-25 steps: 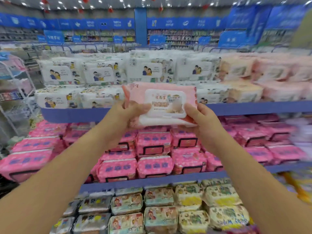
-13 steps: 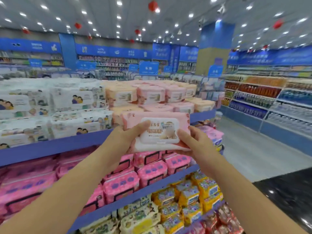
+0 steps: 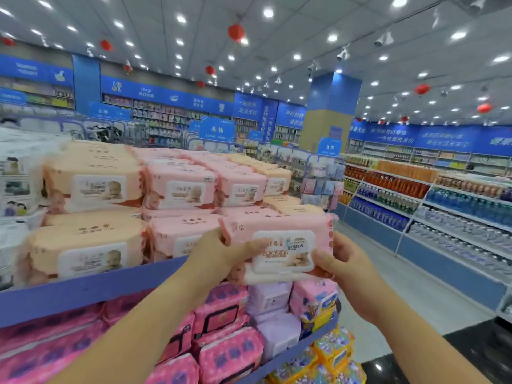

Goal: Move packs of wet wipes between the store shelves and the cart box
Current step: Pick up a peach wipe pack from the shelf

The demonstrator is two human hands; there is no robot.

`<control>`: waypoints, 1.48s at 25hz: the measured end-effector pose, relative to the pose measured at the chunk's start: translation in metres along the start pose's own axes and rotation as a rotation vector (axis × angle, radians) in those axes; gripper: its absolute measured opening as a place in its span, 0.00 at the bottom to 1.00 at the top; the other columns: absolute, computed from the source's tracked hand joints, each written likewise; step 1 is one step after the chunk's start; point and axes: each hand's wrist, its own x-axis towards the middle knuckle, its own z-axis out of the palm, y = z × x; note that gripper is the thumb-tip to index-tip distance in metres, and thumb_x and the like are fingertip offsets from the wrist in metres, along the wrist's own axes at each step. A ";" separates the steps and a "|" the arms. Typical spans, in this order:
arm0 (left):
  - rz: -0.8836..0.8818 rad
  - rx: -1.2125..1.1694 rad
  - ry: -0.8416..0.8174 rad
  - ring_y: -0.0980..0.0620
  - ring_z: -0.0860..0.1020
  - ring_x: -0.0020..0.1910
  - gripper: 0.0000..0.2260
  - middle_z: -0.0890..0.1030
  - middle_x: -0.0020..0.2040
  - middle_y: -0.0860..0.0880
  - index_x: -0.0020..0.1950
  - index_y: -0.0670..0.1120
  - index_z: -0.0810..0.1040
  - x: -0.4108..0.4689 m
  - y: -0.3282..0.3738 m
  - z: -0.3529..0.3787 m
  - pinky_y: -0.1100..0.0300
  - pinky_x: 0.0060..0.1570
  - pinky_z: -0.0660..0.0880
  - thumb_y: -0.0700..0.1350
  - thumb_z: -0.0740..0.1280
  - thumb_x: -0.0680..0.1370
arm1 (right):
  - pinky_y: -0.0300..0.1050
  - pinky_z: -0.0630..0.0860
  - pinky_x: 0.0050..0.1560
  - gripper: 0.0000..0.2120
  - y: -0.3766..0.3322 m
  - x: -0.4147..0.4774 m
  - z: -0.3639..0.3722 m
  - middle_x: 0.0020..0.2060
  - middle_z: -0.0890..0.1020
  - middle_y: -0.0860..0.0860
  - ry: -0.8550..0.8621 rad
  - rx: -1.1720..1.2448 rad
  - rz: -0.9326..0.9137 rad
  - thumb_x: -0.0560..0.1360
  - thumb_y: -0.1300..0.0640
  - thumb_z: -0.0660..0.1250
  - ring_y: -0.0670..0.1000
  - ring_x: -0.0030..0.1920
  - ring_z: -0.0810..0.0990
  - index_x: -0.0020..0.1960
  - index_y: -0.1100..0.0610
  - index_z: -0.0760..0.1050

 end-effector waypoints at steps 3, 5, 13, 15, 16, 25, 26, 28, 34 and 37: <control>0.031 0.109 0.065 0.58 0.75 0.21 0.09 0.79 0.23 0.53 0.49 0.41 0.84 0.045 0.017 0.007 0.67 0.24 0.71 0.46 0.75 0.75 | 0.51 0.82 0.55 0.35 0.004 0.067 -0.019 0.60 0.84 0.55 -0.053 0.037 -0.030 0.65 0.45 0.80 0.59 0.61 0.83 0.68 0.55 0.75; 0.056 0.193 0.116 0.52 0.75 0.23 0.13 0.78 0.23 0.49 0.37 0.41 0.83 0.077 0.029 0.001 0.63 0.29 0.76 0.50 0.77 0.73 | 0.49 0.82 0.54 0.26 0.004 0.115 -0.026 0.59 0.85 0.55 -0.120 0.043 -0.057 0.70 0.54 0.74 0.57 0.59 0.84 0.67 0.56 0.75; 0.090 0.380 0.499 0.45 0.81 0.31 0.34 0.83 0.37 0.40 0.52 0.34 0.76 0.153 0.025 0.009 0.48 0.37 0.81 0.57 0.82 0.61 | 0.51 0.78 0.59 0.17 0.050 0.256 -0.037 0.58 0.84 0.49 -0.399 -0.026 -0.163 0.78 0.56 0.71 0.52 0.58 0.83 0.66 0.51 0.76; 0.031 0.538 0.607 0.42 0.84 0.43 0.36 0.83 0.50 0.38 0.57 0.44 0.80 0.162 0.008 0.010 0.42 0.48 0.83 0.67 0.81 0.59 | 0.51 0.76 0.59 0.13 0.073 0.274 -0.034 0.53 0.84 0.40 -0.428 -0.204 -0.192 0.77 0.47 0.72 0.45 0.55 0.82 0.60 0.43 0.76; 0.012 0.608 0.640 0.45 0.84 0.49 0.33 0.83 0.54 0.43 0.57 0.52 0.81 0.165 -0.002 0.010 0.44 0.53 0.82 0.71 0.78 0.60 | 0.48 0.75 0.56 0.12 0.083 0.278 -0.031 0.51 0.83 0.37 -0.422 -0.293 -0.207 0.77 0.44 0.71 0.42 0.52 0.81 0.58 0.41 0.76; -0.062 0.704 0.832 0.50 0.80 0.55 0.25 0.79 0.55 0.52 0.64 0.46 0.79 0.164 -0.011 0.046 0.48 0.60 0.78 0.62 0.72 0.75 | 0.54 0.77 0.58 0.20 0.101 0.282 -0.029 0.58 0.82 0.42 -0.429 -0.385 -0.230 0.76 0.39 0.67 0.49 0.57 0.80 0.65 0.46 0.74; -0.082 0.679 0.819 0.50 0.81 0.54 0.24 0.80 0.54 0.51 0.63 0.48 0.80 0.162 -0.009 0.049 0.46 0.60 0.79 0.62 0.72 0.75 | 0.53 0.77 0.58 0.20 0.100 0.281 -0.029 0.58 0.82 0.42 -0.412 -0.396 -0.239 0.76 0.39 0.67 0.49 0.57 0.80 0.64 0.46 0.74; -0.116 0.613 0.802 0.50 0.82 0.55 0.25 0.83 0.55 0.50 0.62 0.50 0.80 0.158 -0.004 0.052 0.46 0.60 0.79 0.64 0.73 0.72 | 0.52 0.77 0.56 0.19 0.097 0.280 -0.030 0.56 0.82 0.42 -0.407 -0.370 -0.229 0.76 0.39 0.67 0.48 0.55 0.80 0.63 0.46 0.75; -0.060 0.471 0.818 0.60 0.72 0.62 0.26 0.72 0.63 0.61 0.76 0.52 0.69 0.124 0.004 0.070 0.61 0.57 0.70 0.57 0.67 0.80 | 0.47 0.71 0.52 0.21 0.075 0.250 -0.039 0.59 0.77 0.39 -0.457 -0.404 -0.169 0.80 0.39 0.60 0.47 0.55 0.77 0.69 0.47 0.68; -0.039 0.438 0.797 0.56 0.72 0.68 0.28 0.71 0.74 0.55 0.79 0.51 0.67 0.084 0.003 0.069 0.57 0.62 0.69 0.60 0.64 0.81 | 0.44 0.70 0.44 0.18 0.067 0.215 -0.037 0.54 0.79 0.44 -0.404 -0.445 -0.168 0.82 0.41 0.57 0.45 0.49 0.77 0.66 0.51 0.68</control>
